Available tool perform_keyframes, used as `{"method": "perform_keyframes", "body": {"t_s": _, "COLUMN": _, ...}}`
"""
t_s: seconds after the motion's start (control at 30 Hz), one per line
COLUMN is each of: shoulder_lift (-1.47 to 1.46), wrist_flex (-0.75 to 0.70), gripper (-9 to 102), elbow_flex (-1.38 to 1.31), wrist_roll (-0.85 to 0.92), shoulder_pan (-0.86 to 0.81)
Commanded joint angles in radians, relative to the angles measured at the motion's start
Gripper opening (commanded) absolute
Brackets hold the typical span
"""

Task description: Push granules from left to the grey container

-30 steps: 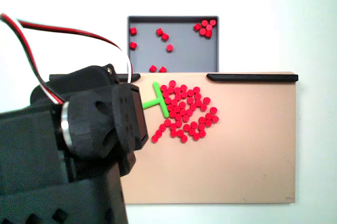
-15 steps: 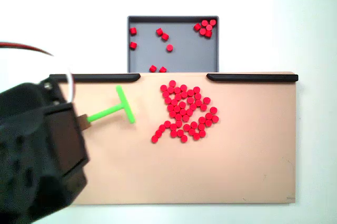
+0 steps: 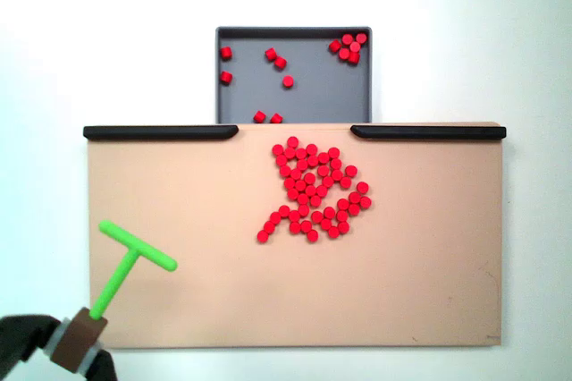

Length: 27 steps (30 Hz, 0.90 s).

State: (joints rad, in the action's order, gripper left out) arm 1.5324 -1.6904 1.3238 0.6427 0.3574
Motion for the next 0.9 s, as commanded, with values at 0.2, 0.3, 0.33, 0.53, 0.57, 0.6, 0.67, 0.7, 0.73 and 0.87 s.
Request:
{"method": "perform_keyframes", "body": {"t_s": 0.2, "shoulder_lift": 0.149, "wrist_flex": 0.017, "gripper": 0, "elbow_flex": 0.13, "wrist_roll": 0.595, "shoulder_pan": -0.178}}
{"method": "perform_keyframes", "body": {"t_s": 0.3, "shoulder_lift": 0.192, "wrist_flex": 0.017, "gripper": 0, "elbow_flex": 0.173, "wrist_roll": 0.71, "shoulder_pan": -0.256}}
{"method": "perform_keyframes", "body": {"t_s": 0.33, "shoulder_lift": 0.202, "wrist_flex": 0.017, "gripper": 0, "elbow_flex": 0.183, "wrist_roll": 0.742, "shoulder_pan": -0.278}}
{"method": "perform_keyframes", "body": {"t_s": 0.53, "shoulder_lift": 0.242, "wrist_flex": 0.051, "gripper": 0, "elbow_flex": 0.262, "wrist_roll": 0.818, "shoulder_pan": -0.351}}
{"method": "perform_keyframes", "body": {"t_s": 0.57, "shoulder_lift": 0.239, "wrist_flex": 0.057, "gripper": 0, "elbow_flex": 0.262, "wrist_roll": 0.813, "shoulder_pan": -0.354}}
{"method": "perform_keyframes", "body": {"t_s": 0.6, "shoulder_lift": 0.233, "wrist_flex": 0.063, "gripper": 0, "elbow_flex": 0.262, "wrist_roll": 0.808, "shoulder_pan": -0.357}}
{"method": "perform_keyframes", "body": {"t_s": 0.67, "shoulder_lift": 0.225, "wrist_flex": 0.074, "gripper": 0, "elbow_flex": 0.262, "wrist_roll": 0.801, "shoulder_pan": -0.362}}
{"method": "perform_keyframes", "body": {"t_s": 0.7, "shoulder_lift": 0.222, "wrist_flex": 0.074, "gripper": 0, "elbow_flex": 0.261, "wrist_roll": 0.801, "shoulder_pan": -0.364}}
{"method": "perform_keyframes", "body": {"t_s": 0.73, "shoulder_lift": 0.218, "wrist_flex": 0.074, "gripper": 0, "elbow_flex": 0.259, "wrist_roll": 0.795, "shoulder_pan": -0.365}}
{"method": "perform_keyframes", "body": {"t_s": 0.87, "shoulder_lift": 0.219, "wrist_flex": 0.074, "gripper": 0, "elbow_flex": 0.247, "wrist_roll": 0.779, "shoulder_pan": -0.373}}
